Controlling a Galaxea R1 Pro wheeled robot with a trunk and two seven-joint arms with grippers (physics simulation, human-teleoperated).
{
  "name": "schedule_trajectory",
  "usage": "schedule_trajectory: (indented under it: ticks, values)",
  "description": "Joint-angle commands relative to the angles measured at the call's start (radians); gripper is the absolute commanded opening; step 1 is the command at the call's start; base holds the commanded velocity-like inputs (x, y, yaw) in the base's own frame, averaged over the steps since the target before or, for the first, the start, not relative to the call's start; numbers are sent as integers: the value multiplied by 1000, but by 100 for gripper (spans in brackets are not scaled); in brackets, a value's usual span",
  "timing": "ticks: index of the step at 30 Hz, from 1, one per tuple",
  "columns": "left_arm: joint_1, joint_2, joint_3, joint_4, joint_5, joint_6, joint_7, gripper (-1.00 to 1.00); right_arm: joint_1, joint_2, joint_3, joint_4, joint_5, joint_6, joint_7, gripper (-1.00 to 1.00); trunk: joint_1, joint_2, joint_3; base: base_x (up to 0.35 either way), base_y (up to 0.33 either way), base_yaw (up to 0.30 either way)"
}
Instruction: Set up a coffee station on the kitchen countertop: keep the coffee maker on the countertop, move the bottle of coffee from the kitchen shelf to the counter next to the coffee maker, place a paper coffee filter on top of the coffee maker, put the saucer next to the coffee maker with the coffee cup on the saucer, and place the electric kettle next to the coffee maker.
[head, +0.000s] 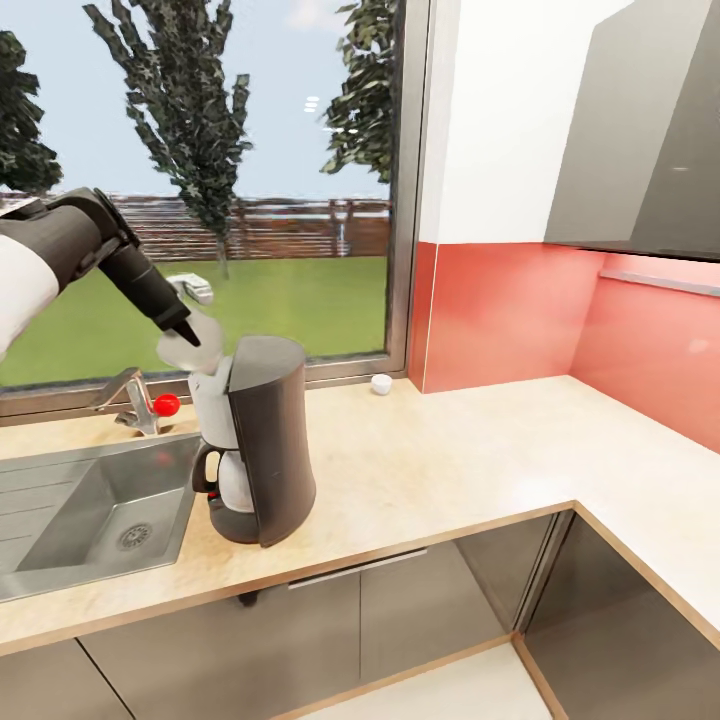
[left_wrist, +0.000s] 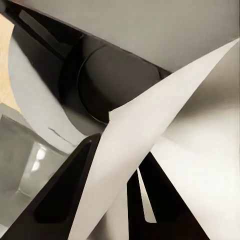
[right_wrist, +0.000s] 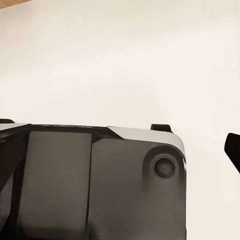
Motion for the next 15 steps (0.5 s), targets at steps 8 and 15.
schedule_trajectory:
  ticks: [8,15]
  values:
    - [20,0,4,-4,-10,7,6,-100,-1,1,3,-1,0,-2,-2,100,1,-2,-2,0,0,0]
    - [21,0,2,-9,-10,7,7,-100,-1,0,3,0,0,-2,-2,100,1,-2,-2,0,0,0]
